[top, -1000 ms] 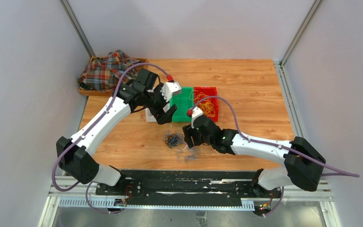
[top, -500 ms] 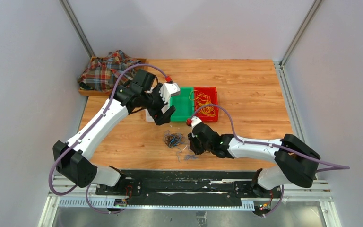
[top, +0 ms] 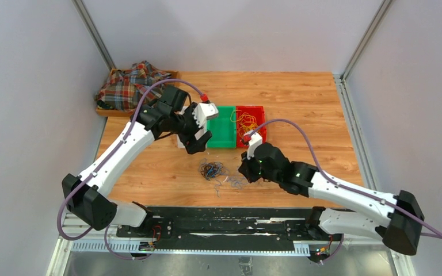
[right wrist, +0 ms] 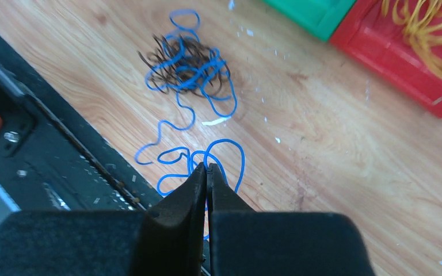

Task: Untangle the cables

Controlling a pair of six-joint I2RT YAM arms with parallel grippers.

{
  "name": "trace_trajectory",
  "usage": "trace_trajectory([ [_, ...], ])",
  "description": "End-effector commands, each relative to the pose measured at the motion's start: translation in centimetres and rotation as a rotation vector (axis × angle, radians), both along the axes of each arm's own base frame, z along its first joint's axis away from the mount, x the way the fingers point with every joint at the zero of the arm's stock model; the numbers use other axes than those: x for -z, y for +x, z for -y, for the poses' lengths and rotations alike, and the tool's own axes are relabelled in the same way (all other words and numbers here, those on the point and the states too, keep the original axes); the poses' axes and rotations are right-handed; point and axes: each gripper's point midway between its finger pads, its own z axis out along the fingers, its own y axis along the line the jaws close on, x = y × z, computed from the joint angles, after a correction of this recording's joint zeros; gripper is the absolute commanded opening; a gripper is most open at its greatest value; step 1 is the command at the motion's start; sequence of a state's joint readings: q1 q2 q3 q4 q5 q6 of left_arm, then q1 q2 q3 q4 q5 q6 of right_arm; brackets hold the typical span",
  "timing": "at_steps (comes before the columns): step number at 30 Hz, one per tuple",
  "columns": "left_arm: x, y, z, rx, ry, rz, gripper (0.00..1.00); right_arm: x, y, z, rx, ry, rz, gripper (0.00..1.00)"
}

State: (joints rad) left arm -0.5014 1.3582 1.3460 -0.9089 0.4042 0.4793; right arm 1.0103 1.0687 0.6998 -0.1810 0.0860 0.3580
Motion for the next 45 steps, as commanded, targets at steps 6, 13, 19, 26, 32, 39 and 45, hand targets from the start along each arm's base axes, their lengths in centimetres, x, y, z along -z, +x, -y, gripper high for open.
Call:
trace_trajectory([
  [6, -2.4, -1.8, 0.8, 0.056, -0.097, 0.002, 0.96, -8.9, 1.7, 0.1, 0.032, 0.098, 0.14, 0.01],
  [13, -4.1, 2.6, -3.0, -0.177, -0.124, 0.004, 0.99, -12.6, 7.3, -5.5, 0.053, 0.167, 0.251, 0.01],
  [19, -5.6, 4.7, -7.4, -0.33, -0.119, 0.069, 0.98, -11.1, 14.0, -11.4, 0.036, 0.085, 0.274, 0.01],
  [26, -7.5, 6.2, -10.6, -0.512, -0.12, 0.176, 0.98, -8.9, 19.9, -17.1, 0.014, 0.003, 0.285, 0.01],
  [32, -7.8, 6.1, -11.3, -0.535, -0.099, 0.201, 0.98, -5.4, 22.3, -18.9, 0.028, -0.066, 0.281, 0.01],
  [39, -7.0, 5.4, -10.3, -0.463, -0.12, 0.174, 0.98, -5.3, 22.5, -18.4, 0.03, -0.063, 0.283, 0.27],
  [45, -4.6, 3.9, -8.6, -0.322, -0.139, 0.096, 1.0, -11.0, 21.5, -14.1, 0.081, 0.102, 0.301, 0.58],
])
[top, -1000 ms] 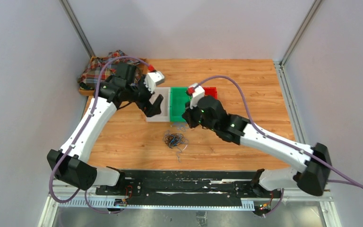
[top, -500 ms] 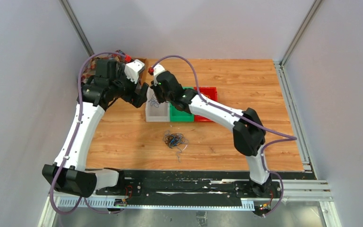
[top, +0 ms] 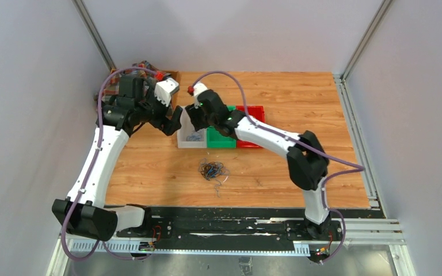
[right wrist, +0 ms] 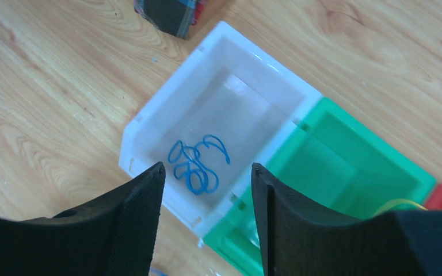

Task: Untangle the cables

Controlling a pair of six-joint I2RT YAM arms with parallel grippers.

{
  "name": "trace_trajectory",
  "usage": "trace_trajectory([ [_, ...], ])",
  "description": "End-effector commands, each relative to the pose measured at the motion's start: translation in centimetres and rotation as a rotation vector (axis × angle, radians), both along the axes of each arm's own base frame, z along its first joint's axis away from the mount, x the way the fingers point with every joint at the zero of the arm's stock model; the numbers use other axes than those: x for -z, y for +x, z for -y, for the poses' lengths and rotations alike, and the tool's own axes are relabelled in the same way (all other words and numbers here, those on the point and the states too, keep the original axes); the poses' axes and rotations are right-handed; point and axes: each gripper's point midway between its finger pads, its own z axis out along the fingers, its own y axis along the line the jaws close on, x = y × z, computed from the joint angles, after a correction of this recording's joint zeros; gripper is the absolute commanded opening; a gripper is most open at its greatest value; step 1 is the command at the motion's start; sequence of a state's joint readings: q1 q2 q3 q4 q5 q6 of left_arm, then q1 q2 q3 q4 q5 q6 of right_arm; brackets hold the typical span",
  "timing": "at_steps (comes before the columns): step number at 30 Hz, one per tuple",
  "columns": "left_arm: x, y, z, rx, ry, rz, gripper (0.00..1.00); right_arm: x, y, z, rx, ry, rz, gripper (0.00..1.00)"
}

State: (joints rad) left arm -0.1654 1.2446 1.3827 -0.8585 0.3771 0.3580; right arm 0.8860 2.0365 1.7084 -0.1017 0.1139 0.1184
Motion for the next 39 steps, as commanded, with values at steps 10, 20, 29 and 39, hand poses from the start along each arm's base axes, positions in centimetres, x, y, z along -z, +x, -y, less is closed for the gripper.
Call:
trace_trajectory([
  [10, 8.4, -5.8, 7.1, 0.38, -0.008, -0.247, 0.82, -3.5, -7.9, 12.7, 0.073, 0.191, -0.041, 0.57],
  [20, 15.2, -7.8, 10.8, 0.524, 0.034, -0.458, 0.71, 4.6, -15.0, 15.8, 0.122, 0.243, -0.238, 0.47],
  [29, 19.1, -8.6, 10.9, 0.549, 0.064, -0.482, 0.66, 9.4, -16.3, 12.2, 0.036, 0.197, -0.401, 0.54],
  [39, 20.6, -8.4, 11.0, 0.511, 0.068, -0.44, 0.36, 12.0, -17.8, 10.8, -0.003, 0.192, -0.516, 0.37],
])
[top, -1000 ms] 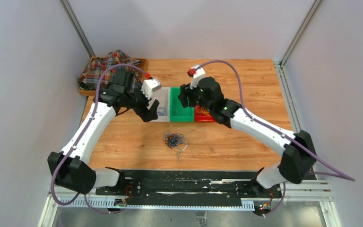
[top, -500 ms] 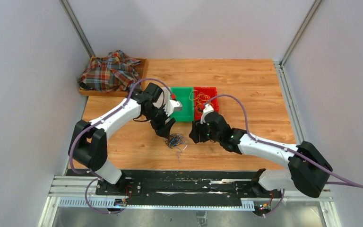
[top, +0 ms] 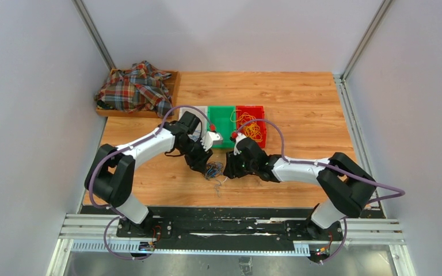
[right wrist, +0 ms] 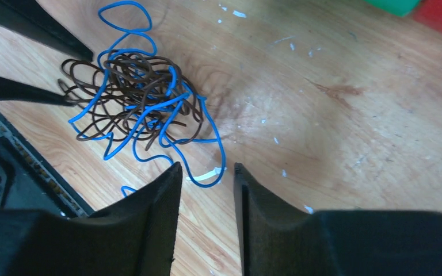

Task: Untangle the cables

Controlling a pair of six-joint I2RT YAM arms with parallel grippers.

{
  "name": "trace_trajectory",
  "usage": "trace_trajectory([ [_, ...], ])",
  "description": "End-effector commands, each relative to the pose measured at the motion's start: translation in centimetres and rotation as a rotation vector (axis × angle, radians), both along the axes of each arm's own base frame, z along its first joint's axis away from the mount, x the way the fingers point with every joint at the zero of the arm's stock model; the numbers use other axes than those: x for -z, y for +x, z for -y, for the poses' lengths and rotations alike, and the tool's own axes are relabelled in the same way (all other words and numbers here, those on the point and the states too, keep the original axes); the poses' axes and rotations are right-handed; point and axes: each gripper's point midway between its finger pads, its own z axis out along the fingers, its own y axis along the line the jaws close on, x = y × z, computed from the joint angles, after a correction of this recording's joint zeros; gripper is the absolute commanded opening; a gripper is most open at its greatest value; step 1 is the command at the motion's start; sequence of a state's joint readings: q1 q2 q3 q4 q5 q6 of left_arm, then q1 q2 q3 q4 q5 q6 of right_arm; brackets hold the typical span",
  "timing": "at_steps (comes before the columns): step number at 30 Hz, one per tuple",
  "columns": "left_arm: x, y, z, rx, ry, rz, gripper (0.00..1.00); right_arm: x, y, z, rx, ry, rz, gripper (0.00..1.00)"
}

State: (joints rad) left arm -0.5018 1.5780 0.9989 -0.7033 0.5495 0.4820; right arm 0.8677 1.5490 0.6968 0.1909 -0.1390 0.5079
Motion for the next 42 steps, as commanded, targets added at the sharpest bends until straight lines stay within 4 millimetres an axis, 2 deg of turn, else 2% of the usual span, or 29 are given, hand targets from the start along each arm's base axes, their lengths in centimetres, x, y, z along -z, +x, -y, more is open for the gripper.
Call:
trace_trajectory([
  [1, -0.3, 1.1, 0.7, -0.016, -0.031, 0.072, 0.31, -1.0, -0.6, -2.0, -0.037, 0.076, -0.019, 0.29],
  [3, -0.4, 1.4, 0.6, -0.026, -0.023, 0.092, 0.18, -0.9, -0.4, -1.8, -0.029, 0.064, -0.018, 0.1],
  [4, -0.5, 1.4, 0.3, -0.028, -0.012, 0.101, 0.12, -1.2, -0.2, -1.6, -0.019, 0.063, -0.01, 0.03],
  [5, -0.7, 1.4, -0.1, -0.026, 0.004, 0.113, 0.07, -1.5, 0.1, -1.2, -0.003, 0.06, 0.001, 0.01],
  [6, -0.9, 1.4, -0.6, -0.021, 0.024, 0.13, 0.02, -1.9, 0.2, -0.7, 0.011, 0.06, 0.012, 0.01],
  [7, -1.0, 1.4, -1.1, -0.014, 0.045, 0.148, 0.01, -2.4, 0.5, -0.1, 0.029, 0.058, 0.029, 0.01],
  [12, -1.2, 0.8, -4.0, 0.021, 0.151, 0.225, 0.01, -5.3, 1.3, 3.6, 0.118, 0.069, 0.105, 0.01],
  [16, -1.1, -0.1, -5.2, 0.045, 0.186, 0.237, 0.01, -7.7, 1.7, 6.8, 0.185, 0.039, 0.198, 0.01],
  [23, -1.2, -0.2, -6.2, 0.058, 0.234, 0.25, 0.01, -14.8, 3.1, 11.1, 0.32, 0.082, 0.419, 0.01],
  [28, 0.3, -0.3, -8.1, 0.086, 0.327, 0.264, 0.01, -19.3, 4.3, 15.1, 0.44, 0.103, 0.511, 0.01],
  [36, 2.3, 0.0, -12.1, 0.136, 0.517, 0.346, 0.01, -23.3, 4.9, 18.5, 0.521, 0.086, 0.594, 0.01],
  [42, 2.6, 0.1, -13.7, 0.17, 0.587, 0.404, 0.01, -25.2, 5.1, 20.0, 0.564, 0.085, 0.631, 0.01],
])
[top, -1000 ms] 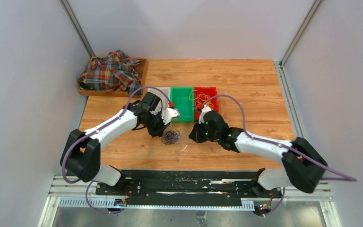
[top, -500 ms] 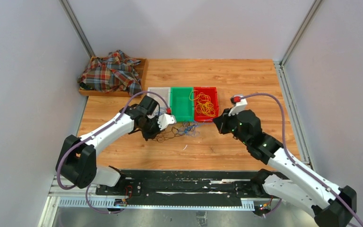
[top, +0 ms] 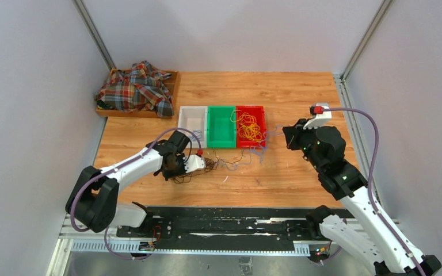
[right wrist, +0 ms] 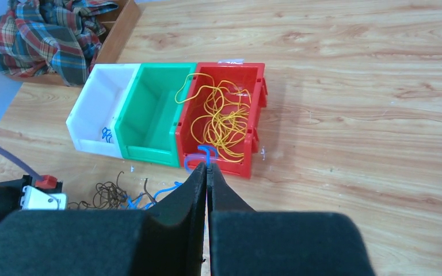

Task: Untangle the cables

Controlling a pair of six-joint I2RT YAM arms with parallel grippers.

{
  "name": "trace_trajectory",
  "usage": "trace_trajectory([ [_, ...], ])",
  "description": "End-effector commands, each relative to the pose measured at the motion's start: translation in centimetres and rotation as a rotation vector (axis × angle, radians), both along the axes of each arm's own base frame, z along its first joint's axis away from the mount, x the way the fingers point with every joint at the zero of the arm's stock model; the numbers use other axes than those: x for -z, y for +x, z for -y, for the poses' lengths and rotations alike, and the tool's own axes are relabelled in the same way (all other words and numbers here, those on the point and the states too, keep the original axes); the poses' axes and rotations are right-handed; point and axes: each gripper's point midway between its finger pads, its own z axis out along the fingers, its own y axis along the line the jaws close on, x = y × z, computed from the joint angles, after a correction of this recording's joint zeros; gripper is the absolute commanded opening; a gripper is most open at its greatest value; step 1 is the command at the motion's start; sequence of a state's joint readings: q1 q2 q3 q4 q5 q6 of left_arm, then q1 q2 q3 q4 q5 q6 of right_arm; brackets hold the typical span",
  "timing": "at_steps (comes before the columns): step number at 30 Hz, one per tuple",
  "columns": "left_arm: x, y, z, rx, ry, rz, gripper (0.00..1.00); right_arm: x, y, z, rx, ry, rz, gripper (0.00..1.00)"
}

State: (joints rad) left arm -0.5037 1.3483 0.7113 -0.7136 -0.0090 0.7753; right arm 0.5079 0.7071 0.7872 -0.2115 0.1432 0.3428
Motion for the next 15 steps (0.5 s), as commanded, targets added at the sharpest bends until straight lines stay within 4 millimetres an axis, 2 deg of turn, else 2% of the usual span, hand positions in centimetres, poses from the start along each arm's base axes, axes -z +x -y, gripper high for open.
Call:
trace_trajectory([
  [1, -0.8, 1.3, -1.3, 0.055, 0.071, 0.098, 0.01, -2.4, 0.0, 2.2, 0.074, -0.028, 0.045, 0.01],
  [4, -0.7, 1.8, -2.4, 0.077, 0.129, 0.147, 0.01, -5.1, 0.1, 4.8, 0.175, -0.053, 0.111, 0.01],
  [9, -0.4, 2.1, -3.6, 0.121, 0.201, 0.174, 0.01, -11.1, -0.5, 8.4, 0.31, -0.056, 0.224, 0.01],
  [15, -0.1, 2.4, -4.9, 0.17, 0.284, 0.206, 0.01, -15.3, -0.7, 11.3, 0.432, -0.103, 0.293, 0.01],
])
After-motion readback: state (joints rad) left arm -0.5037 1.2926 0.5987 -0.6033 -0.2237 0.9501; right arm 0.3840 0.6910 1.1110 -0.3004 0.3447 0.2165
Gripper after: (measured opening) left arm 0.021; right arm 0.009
